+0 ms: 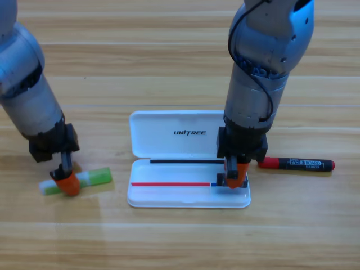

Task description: Clean up eraser and pencils

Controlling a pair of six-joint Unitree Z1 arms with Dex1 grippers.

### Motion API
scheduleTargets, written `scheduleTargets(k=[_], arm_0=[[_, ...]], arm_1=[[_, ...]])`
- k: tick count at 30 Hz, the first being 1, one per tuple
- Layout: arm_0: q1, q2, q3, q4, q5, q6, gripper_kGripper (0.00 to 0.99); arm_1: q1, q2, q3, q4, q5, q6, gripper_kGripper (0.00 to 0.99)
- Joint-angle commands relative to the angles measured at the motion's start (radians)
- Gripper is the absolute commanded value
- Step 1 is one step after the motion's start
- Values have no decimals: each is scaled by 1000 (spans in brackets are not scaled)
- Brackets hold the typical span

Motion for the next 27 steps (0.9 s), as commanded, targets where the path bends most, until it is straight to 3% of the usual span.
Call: scheduleTargets(k=[1, 7, 11, 14, 17, 21, 23, 26, 27], arm_0=[[-35, 55, 31, -28, -8, -12, 917], [-51, 65, 36, -37, -8, -16, 871], [-58, 69, 36, -39, -8, -18, 831], [-60, 72, 36, -39, -7, -15, 755], [-60, 77, 39, -39, -7, 3, 670], [-60, 77, 40, -39, -4, 16, 545], [-60, 77, 42, -39, -7, 39, 402], [-62, 75, 40, -36, -4, 69, 49], [-62, 72, 40, -36, -1, 69, 0]], arm_1=[[22, 82, -8, -8, -8, -6, 0], [22, 88, -12, -8, -21, -6, 0], [22, 90, -8, -8, -27, -6, 204], [22, 87, -12, -8, -28, -6, 518], [22, 83, -13, -8, -42, -6, 739], [22, 28, 4, 0, -50, -6, 821], [22, -33, 27, 9, -50, -6, 828], [22, -139, 79, 13, -50, -6, 836], [20, -168, 97, 17, -53, -6, 850]])
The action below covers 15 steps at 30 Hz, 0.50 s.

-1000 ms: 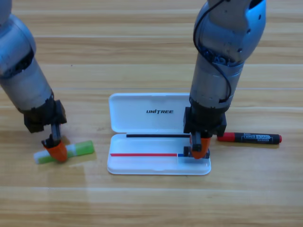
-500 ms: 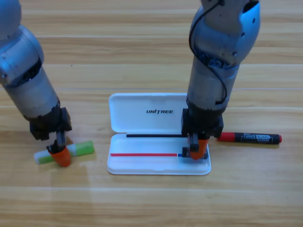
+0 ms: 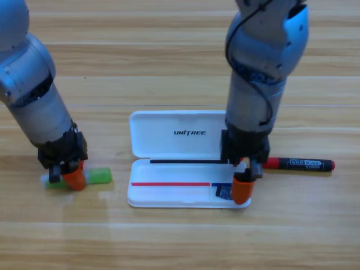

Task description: Clean up eraser and pencils

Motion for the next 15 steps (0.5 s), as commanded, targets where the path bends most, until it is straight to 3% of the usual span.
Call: scheduleTargets(k=[1, 6, 15], arm_0=[[-12, 54, 22, -9, 3, 29, 0], [-12, 32, 13, 5, 23, 22, 0], [-31, -48, -142, 203, 49, 20, 0]], arm_1=[[12, -211, 110, 18, -18, -7, 850], [-62, -274, 183, 18, -26, -62, 850], [-194, -175, 222, -30, -43, -163, 850]])
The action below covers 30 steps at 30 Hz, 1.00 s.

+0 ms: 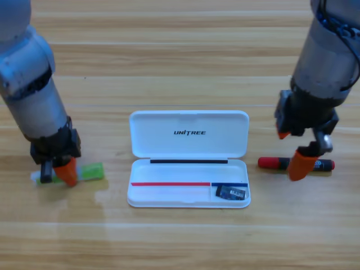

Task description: Clean up eraser and pencils

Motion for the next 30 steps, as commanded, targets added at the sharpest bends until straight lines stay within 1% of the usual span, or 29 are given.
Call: scheduleTargets(k=[1, 6, 11, 14, 20, 21, 22, 23, 27, 28, 30], arm_0=[[-38, -57, -116, 132, 19, -3, 0], [-104, -85, -255, 257, 21, -34, 0], [-165, -71, -337, 306, 24, -68, 0], [-188, -60, -350, 309, 25, -77, 0], [-214, -42, -354, 309, 25, -91, 0], [-217, -40, -356, 309, 25, -91, 0], [-222, -37, -359, 309, 25, -92, 0], [-228, -33, -362, 309, 25, -92, 0], [-257, -5, -376, 306, 31, -97, 0], [-265, 3, -380, 306, 33, -98, 0], [-283, 16, -390, 306, 34, -100, 0]], arm_1=[[-116, 105, 29, -39, -25, -41, 850], [-145, 169, 29, -86, -61, -68, 848], [-166, 209, 29, -108, -73, -96, 841], [-179, 226, 29, -122, -76, -107, 810], [-194, 260, 27, -142, -91, -127, 808], [-194, 263, 27, -143, -91, -130, 790], [-196, 266, 27, -143, -91, -133, 741], [-196, 268, 27, -143, -90, -134, 727], [-196, 272, 27, -145, -85, -136, 726], [-196, 272, 27, -145, -85, -137, 676], [-196, 274, 29, -145, -76, -145, 436]])
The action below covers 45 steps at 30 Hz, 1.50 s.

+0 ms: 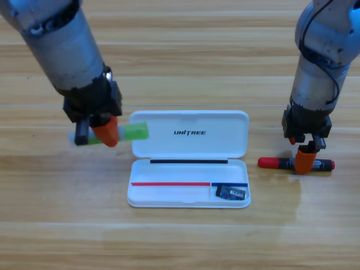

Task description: Clean up eraser and pencils

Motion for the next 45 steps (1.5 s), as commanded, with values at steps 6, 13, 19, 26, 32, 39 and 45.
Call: scheduleTargets(k=[6, 13, 19, 26, 32, 39, 45], arm_0=[[-128, 128, -58, 3, 16, -32, 0], [-175, 184, -92, -1, 10, -43, 0], [-186, 211, -94, -10, -1, -43, 0], [-186, 220, -98, -10, -3, -44, 0], [-192, 240, -101, -13, -3, -44, 0], [-201, 265, -118, -18, -3, -47, 0], [-211, 286, -129, -21, -7, -53, 0]], arm_1=[[-32, 59, 38, -17, 20, -44, 17], [-32, 59, 44, -17, 24, -46, 17], [-32, 68, 44, -17, 27, -46, 18], [-32, 65, 46, -29, 35, -46, 368], [-32, 67, 44, -31, 35, -46, 499], [-32, 75, 46, -32, 30, -46, 494], [-32, 85, 44, -32, 21, -44, 482]])
